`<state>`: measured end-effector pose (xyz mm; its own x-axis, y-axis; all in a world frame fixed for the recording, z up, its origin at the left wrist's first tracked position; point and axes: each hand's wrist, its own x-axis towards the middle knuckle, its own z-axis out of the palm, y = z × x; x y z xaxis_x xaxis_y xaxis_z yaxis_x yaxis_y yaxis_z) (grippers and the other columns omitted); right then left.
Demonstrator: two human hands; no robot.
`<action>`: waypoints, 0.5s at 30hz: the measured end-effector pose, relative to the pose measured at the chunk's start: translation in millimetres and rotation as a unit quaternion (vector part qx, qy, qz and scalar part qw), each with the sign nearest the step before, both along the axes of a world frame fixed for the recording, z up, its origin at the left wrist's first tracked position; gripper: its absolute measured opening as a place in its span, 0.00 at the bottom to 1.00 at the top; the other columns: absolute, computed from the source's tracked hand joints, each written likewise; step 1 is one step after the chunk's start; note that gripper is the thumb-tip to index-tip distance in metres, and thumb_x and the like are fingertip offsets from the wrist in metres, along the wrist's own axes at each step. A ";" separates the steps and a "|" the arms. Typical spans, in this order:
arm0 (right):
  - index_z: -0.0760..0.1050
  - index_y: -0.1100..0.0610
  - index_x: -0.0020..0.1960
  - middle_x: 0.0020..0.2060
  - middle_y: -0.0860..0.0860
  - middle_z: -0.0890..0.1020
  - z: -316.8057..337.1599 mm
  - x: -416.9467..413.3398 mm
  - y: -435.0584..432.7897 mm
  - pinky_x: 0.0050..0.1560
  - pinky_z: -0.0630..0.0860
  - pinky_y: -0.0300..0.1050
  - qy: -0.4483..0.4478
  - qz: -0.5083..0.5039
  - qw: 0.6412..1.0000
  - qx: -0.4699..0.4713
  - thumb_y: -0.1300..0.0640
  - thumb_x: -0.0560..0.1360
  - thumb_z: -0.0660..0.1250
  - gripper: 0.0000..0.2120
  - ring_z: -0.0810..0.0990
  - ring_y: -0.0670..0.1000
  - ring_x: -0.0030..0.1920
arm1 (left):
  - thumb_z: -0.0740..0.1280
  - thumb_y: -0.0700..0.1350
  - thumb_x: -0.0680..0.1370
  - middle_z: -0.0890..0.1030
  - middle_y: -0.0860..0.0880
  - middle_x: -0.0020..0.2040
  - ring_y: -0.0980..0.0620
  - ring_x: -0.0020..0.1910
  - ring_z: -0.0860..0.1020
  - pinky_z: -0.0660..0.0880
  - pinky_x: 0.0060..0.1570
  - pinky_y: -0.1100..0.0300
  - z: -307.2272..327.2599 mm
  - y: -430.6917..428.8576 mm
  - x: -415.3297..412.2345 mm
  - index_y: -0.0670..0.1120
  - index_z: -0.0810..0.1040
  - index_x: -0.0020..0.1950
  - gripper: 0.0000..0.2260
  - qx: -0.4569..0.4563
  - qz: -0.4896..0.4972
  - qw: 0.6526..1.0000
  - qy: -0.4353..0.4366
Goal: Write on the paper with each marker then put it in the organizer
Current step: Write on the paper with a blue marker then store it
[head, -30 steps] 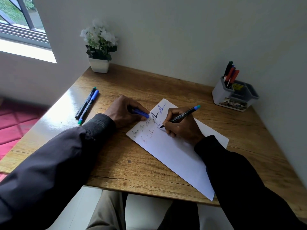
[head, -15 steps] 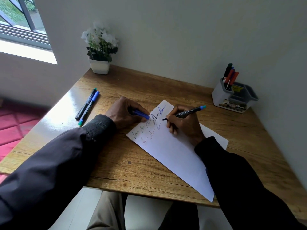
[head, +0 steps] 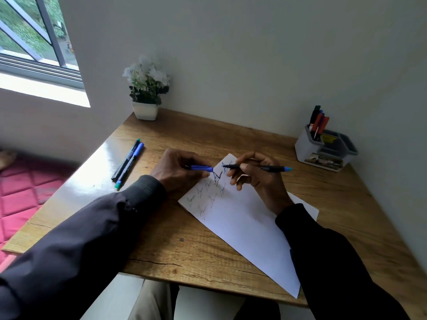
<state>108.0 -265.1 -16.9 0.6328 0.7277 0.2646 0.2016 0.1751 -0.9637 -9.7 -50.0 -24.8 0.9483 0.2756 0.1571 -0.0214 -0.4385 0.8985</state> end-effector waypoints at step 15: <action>0.76 0.65 0.50 0.43 0.62 0.87 0.9 -3.7 2.4 0.37 0.84 0.47 -0.080 0.012 0.997 -0.015 0.68 0.81 0.65 0.02 0.87 0.61 0.39 | 0.75 0.43 0.75 0.85 0.56 0.46 0.58 0.41 0.85 0.81 0.37 0.65 2.4 -9.8 0.0 0.48 0.86 0.50 0.05 -0.049 0.021 0.999 -0.004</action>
<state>104.3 -262.7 -16.0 0.5671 0.7508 0.3386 0.3484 0.1539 -0.9246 -9.7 -59.8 -22.4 0.9345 0.3297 0.1341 -0.0114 -0.3490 0.9371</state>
